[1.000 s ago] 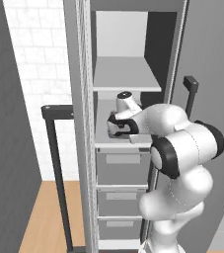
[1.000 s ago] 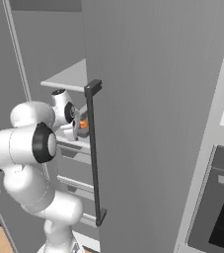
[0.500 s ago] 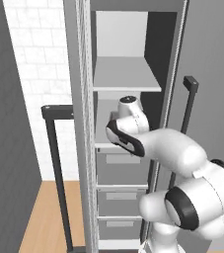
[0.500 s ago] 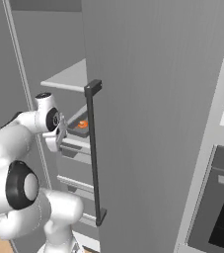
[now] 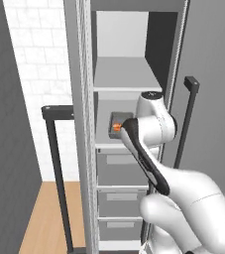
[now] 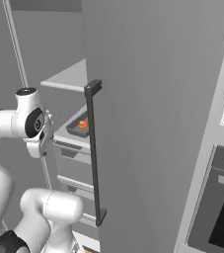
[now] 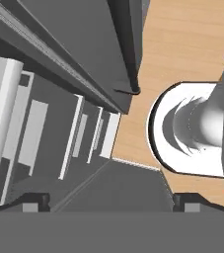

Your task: Take the meat container that has the shrimp and place it on the second highest rack of the freezer. Then take the vegetable container that has the onion and garlic and place it on the highest rack of the freezer.

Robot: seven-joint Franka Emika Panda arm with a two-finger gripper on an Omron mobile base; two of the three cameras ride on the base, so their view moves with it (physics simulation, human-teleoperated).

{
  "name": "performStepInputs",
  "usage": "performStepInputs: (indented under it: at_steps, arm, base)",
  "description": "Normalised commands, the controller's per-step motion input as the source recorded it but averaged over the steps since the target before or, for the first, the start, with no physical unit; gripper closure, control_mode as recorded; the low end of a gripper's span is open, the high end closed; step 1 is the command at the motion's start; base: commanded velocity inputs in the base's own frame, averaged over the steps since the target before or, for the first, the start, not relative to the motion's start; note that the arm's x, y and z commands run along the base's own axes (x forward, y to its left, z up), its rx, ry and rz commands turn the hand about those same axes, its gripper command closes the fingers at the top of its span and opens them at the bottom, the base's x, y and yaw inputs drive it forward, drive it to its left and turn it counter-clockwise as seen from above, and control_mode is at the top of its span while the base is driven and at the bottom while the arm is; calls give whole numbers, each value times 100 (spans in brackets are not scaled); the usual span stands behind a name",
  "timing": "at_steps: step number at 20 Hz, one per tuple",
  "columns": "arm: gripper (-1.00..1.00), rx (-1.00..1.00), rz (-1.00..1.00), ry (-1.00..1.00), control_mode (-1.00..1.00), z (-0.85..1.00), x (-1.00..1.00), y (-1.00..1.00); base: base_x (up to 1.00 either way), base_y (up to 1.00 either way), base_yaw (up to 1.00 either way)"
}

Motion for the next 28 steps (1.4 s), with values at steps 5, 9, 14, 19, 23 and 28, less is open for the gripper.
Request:
performStepInputs:
  at_steps: [5, 9, 14, 19, 23, 28]
  arm:
    - [-100, 0, -5, -1, 100, 11, -60, 0]
    - [-100, 0, 0, 0, 100, 0, 0, 0]
    - [-100, 0, 0, 0, 100, 0, 0, 0]
    - [-100, 0, 0, 0, 100, 0, 0, 0]
    - [-100, 0, 0, 0, 100, 0, 0, 0]
    - [-100, 0, 0, 0, 100, 0, 0, 0]
  base:
    - [-40, -3, -8]
    - [-100, -29, -34]
    - [-73, -68, -54]
    - [0, -100, -61]
    - [13, -100, -42]
    - [38, -100, -18]
